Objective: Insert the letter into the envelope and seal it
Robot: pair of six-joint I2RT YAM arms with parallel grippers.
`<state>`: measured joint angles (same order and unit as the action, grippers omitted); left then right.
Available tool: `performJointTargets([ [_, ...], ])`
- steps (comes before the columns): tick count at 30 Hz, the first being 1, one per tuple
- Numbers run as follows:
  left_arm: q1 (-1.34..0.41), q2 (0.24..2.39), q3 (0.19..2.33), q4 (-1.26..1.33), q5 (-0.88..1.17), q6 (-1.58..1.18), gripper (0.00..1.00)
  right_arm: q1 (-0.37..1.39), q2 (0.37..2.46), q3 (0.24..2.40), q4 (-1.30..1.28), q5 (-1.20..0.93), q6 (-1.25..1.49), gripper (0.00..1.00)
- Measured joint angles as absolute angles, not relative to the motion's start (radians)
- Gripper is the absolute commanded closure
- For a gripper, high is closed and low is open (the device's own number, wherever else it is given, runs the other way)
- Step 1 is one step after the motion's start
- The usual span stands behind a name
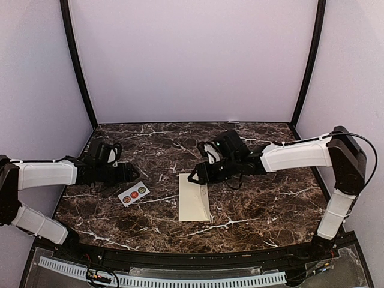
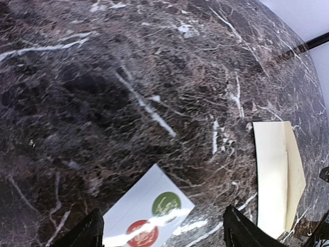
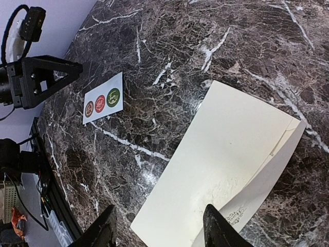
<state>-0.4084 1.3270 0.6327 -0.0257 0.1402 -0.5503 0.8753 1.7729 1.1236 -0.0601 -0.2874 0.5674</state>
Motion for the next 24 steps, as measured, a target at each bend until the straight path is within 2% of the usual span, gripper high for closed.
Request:
performJointTargets([
  [8, -0.311, 1.257, 0.519, -0.068, 0.151, -0.588, 0.18, 0.921, 1.876, 1.262, -0.061, -0.293, 0.557, 0.38],
  [18, -0.296, 1.242, 0.455, -0.066, 0.165, -0.633, 0.19, 0.956, 2.072, 1.445, -0.058, -0.33, 0.55, 0.33],
  [24, -0.296, 1.242, 0.439, -0.031, 0.187, -0.644, 0.25, 0.958, 2.176, 1.515, -0.052, -0.372, 0.553, 0.33],
])
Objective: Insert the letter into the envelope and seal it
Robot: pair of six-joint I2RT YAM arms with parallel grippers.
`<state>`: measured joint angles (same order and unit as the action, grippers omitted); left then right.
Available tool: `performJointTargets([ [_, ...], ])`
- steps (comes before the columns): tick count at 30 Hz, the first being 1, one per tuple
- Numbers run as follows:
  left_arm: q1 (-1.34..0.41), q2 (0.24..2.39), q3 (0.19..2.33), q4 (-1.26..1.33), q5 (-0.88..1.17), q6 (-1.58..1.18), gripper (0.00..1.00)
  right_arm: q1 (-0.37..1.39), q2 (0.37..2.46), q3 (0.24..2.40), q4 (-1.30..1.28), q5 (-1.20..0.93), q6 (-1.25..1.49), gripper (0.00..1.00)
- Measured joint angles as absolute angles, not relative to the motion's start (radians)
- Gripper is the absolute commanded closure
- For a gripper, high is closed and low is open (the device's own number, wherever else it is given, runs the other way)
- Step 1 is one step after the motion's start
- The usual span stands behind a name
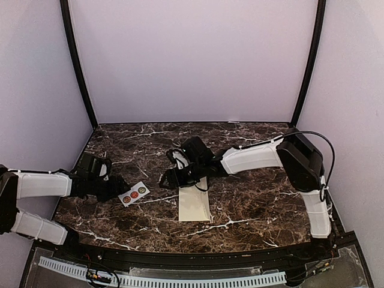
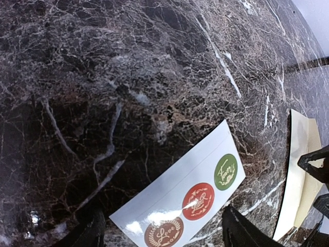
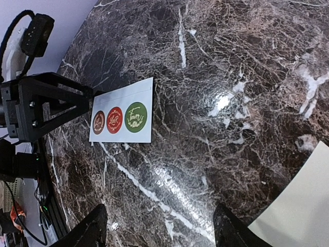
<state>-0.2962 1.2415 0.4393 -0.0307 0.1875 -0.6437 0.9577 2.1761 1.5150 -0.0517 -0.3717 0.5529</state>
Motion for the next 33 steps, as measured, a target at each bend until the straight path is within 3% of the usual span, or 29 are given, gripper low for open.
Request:
performJointTargets([
  [7, -0.296, 1.271, 0.433, 0.025, 0.248, -0.643, 0.32, 0.958, 2.261, 1.606, -0.051, -0.407, 0.559, 0.34],
  [33, -0.338, 1.417, 0.439, 0.259, 0.391, -0.628, 0.34, 0.963, 2.449, 1.834, -0.052, -0.481, 0.588, 0.38],
])
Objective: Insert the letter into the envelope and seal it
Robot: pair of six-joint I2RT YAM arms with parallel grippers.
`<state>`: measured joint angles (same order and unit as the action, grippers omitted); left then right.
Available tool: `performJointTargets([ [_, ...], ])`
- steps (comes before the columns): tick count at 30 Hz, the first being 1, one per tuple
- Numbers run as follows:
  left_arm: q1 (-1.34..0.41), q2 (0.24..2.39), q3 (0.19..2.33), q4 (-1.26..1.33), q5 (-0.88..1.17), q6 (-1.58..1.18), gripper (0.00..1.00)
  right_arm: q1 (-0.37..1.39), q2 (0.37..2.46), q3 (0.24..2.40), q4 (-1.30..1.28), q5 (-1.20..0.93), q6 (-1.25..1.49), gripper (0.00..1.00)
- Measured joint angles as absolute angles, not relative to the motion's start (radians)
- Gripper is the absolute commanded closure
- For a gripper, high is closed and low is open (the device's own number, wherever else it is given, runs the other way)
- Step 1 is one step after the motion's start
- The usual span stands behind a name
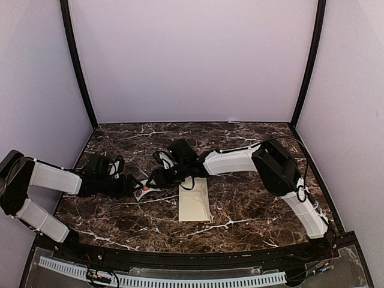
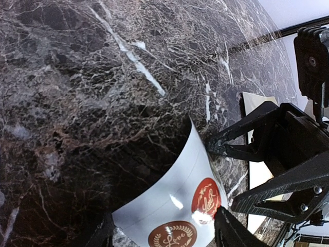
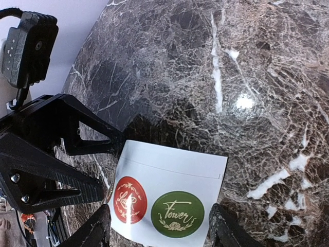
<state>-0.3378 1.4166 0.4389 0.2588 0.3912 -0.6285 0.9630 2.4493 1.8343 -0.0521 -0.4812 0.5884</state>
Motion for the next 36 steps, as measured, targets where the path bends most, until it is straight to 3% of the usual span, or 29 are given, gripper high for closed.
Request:
performJointTargets([
  [7, -0.359, 1.439, 0.445, 0.289, 0.401, -0.63, 0.34, 0.969, 2.456, 1.84, -0.048, -0.498, 0.597, 0.38],
  [16, -0.367, 1.444, 0.445, 0.291, 0.407, -0.641, 0.42, 0.976, 2.458, 1.834, -0.031, -0.532, 0.605, 0.39],
  [27, -0.369, 1.447, 0.444, 0.29, 0.418, -0.654, 0.44, 0.981, 2.457, 1.784, 0.041, -0.533, 0.611, 0.62],
  [36, -0.372, 1.363, 0.427, 0.236, 0.371, -0.651, 0.29, 0.982, 2.432, 1.727, 0.076, -0.511, 0.627, 0.72],
])
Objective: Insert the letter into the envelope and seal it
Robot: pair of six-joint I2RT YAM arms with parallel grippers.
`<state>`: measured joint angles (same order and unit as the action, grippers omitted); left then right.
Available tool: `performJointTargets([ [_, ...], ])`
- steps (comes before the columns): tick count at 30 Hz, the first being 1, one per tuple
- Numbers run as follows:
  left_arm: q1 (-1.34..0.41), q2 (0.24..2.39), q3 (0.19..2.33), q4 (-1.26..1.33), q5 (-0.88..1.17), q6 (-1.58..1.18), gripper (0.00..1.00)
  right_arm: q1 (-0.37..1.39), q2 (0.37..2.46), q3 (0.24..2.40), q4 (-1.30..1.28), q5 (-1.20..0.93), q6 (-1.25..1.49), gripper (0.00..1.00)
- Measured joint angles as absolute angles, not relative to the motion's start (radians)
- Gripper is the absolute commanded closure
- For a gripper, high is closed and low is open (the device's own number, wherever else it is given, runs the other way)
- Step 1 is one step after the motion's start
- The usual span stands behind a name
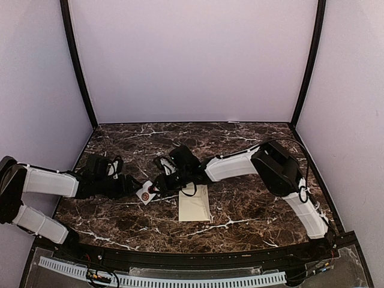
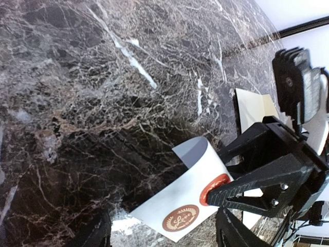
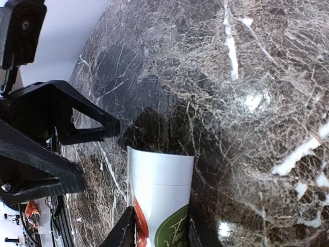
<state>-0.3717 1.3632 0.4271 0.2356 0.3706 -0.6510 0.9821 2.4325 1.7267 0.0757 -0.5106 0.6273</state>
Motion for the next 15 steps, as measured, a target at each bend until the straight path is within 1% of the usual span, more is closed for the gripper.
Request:
performJointTargets([
  [3, -0.372, 1.279, 0.419, 0.2, 0.334, -0.644, 0.27, 0.982, 2.408, 1.688, 0.079, -0.509, 0.632, 0.76],
  [10, -0.372, 1.09, 0.426, 0.118, 0.306, -0.613, 0.26, 0.973, 2.326, 1.594, 0.103, -0.529, 0.633, 0.76],
  [15, -0.372, 1.036, 0.484, 0.025, 0.352, -0.573, 0.26, 0.965, 2.215, 1.541, 0.112, -0.546, 0.623, 0.76],
])
